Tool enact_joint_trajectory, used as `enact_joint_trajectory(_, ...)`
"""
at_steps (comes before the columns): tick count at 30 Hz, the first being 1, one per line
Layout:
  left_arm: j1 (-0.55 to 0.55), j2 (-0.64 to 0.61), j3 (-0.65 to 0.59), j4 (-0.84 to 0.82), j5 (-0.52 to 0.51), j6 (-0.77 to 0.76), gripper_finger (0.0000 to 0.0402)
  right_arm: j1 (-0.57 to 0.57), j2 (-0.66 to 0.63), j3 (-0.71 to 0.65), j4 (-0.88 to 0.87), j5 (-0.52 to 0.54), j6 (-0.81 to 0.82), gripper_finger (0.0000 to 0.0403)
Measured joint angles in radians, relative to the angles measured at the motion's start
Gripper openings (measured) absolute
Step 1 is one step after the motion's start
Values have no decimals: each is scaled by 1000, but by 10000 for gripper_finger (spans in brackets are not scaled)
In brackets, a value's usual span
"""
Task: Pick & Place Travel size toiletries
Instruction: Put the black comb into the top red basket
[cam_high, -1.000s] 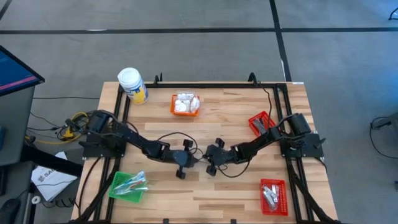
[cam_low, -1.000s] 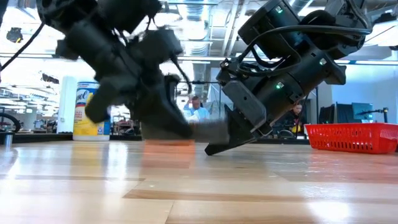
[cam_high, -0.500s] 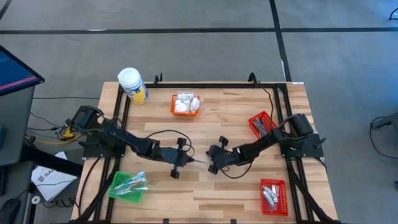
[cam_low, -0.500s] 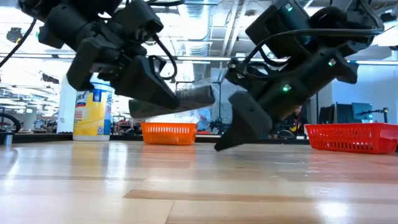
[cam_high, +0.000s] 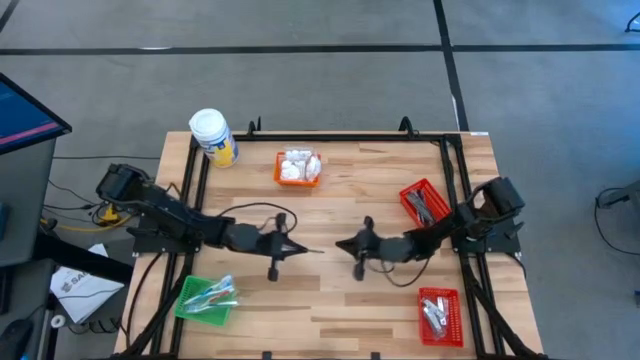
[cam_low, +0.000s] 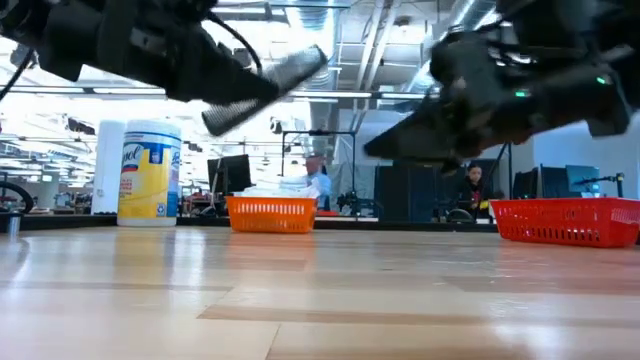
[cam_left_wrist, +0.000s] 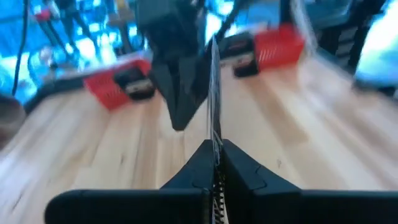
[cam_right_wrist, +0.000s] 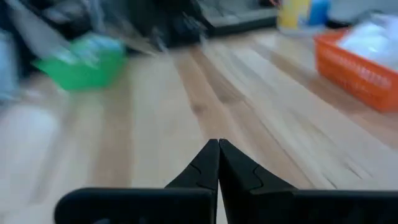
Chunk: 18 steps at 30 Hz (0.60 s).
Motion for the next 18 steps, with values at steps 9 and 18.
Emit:
enact_joint_trajectory(9, 7, -27, -119, 355, 79, -30, 5, 3, 44, -177, 587, -138, -102, 0)
enact_joint_trajectory(18, 7, -27, -126, 381, 84, -30, 5, 3, 59, -110, 551, -175, -124, 0)
